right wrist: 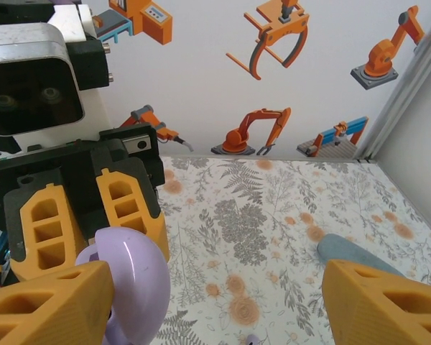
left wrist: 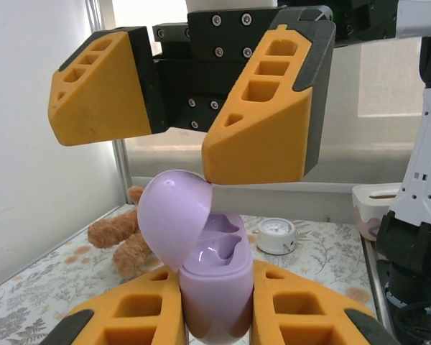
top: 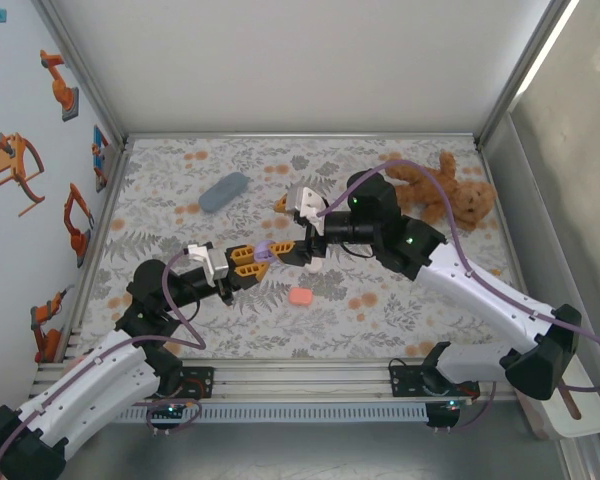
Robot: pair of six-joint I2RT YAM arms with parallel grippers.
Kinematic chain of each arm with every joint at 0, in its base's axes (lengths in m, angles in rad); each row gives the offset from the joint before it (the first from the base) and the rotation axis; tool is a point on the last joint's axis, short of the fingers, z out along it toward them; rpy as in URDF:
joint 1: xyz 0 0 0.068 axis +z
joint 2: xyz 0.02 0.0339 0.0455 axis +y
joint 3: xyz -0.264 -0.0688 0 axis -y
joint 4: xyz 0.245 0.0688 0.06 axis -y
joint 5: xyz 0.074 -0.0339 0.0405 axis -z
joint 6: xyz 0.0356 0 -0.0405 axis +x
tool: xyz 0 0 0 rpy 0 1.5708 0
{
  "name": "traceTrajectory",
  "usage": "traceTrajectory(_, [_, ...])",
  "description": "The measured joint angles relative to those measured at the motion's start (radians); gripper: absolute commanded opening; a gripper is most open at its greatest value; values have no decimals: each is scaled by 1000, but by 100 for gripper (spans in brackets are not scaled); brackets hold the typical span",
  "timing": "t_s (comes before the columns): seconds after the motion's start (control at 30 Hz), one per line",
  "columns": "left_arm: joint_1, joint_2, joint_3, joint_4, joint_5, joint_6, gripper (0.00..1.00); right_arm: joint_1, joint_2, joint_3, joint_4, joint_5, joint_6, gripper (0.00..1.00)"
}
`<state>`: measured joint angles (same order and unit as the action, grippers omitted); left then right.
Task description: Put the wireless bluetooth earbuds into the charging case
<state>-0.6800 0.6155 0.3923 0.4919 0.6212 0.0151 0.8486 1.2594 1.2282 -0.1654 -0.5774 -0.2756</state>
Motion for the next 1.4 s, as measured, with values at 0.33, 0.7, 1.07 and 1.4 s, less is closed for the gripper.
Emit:
traceTrajectory(0.33, [0, 6, 5, -7, 8, 7, 10, 0, 2, 5, 5, 23, 18, 76])
traceTrajectory(0.7, [0, -85, 5, -106, -14, 7, 9, -81, -47, 5, 0, 146, 219, 79])
traceTrajectory(1.07, [0, -285, 5, -315, -58, 30, 9, -152, 272, 56, -127, 145, 514, 64])
traceTrajectory(1.4, [0, -338, 58, -425, -64, 53, 9, -100, 576, 267, -249, 142, 584, 56])
